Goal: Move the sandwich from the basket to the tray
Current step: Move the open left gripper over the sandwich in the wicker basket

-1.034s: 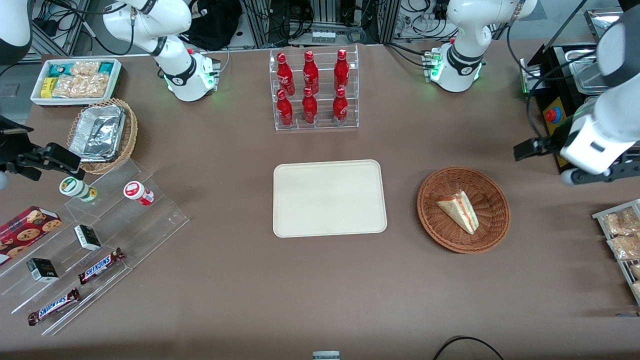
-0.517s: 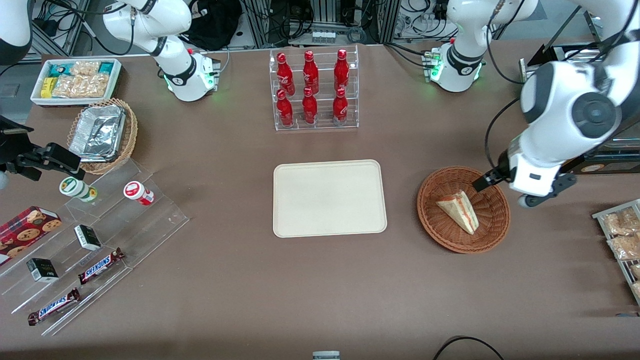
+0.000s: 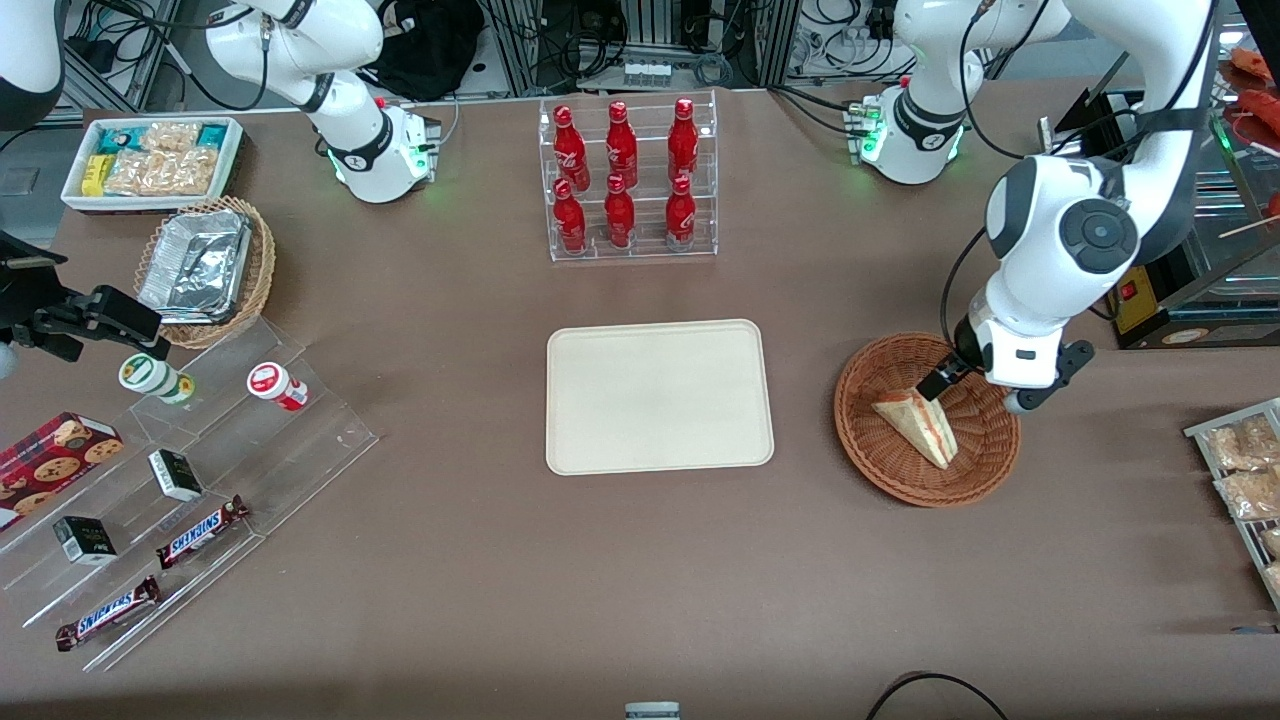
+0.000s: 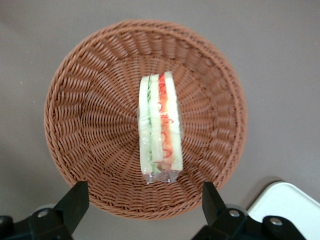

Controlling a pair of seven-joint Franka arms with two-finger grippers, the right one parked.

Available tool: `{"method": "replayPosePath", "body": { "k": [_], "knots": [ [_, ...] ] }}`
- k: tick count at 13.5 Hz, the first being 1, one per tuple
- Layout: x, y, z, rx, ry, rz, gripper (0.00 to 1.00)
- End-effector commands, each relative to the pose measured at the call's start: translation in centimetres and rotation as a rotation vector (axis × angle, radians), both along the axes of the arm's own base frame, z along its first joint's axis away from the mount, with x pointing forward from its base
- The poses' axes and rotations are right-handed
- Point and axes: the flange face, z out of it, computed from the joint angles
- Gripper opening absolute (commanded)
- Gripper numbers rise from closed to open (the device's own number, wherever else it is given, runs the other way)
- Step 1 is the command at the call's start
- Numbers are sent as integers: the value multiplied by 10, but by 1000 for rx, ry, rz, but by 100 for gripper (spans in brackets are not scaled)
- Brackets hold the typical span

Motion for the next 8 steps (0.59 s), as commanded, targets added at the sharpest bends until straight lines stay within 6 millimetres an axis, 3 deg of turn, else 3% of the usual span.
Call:
{"method": "replayPosePath", "body": {
  "k": [1,8],
  "knots": [
    [1,-6,-15,5,-6,0,100],
    [4,-11,-44,2,21,-100,100]
  ]
}}
